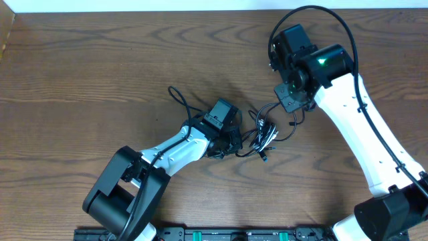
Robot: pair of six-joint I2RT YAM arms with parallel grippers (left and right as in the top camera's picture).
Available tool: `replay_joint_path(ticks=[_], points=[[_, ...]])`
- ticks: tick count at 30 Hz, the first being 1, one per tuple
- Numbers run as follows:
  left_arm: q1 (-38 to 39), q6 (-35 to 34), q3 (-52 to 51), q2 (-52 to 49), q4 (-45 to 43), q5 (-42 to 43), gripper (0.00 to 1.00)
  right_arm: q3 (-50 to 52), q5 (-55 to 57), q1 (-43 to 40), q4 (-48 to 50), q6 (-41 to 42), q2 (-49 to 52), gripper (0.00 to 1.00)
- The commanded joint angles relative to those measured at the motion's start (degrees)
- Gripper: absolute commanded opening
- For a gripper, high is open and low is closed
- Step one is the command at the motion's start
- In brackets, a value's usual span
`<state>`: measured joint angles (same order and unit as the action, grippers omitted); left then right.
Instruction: Untangle cables
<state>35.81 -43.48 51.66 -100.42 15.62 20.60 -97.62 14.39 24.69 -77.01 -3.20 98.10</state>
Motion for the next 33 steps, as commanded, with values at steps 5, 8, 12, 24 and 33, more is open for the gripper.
replay_joint_path(ticks=[5,8,12,24,33], points=[[0.00,-0.02,-0.85,-1.18,0.61,-1.88,0.08,2.49,10.19,-0.37,0.04,-2.03,-1.07,0.02],[0.00,-0.02,-0.85,-1.18,0.59,-1.88,0.08,3.54,12.26,-0.28,0.57,-2.03,-1.03,0.03],[0.00,-0.02,-0.85,-1.18,0.59,-1.88,0.08,5.40,18.29,-0.22,1.95,-2.01,-1.03,0.03],[0.00,-0.02,-0.85,-1.18,0.61,-1.92,0.08,11.80,9.99,-0.15,18.03,-2.29,-1.03,0.06],[0.00,0.02,-0.85,-1.18,0.83,-2.10,0.08,15.56,-5.86,-0.39,22.77,3.80,-1.03,0.75]])
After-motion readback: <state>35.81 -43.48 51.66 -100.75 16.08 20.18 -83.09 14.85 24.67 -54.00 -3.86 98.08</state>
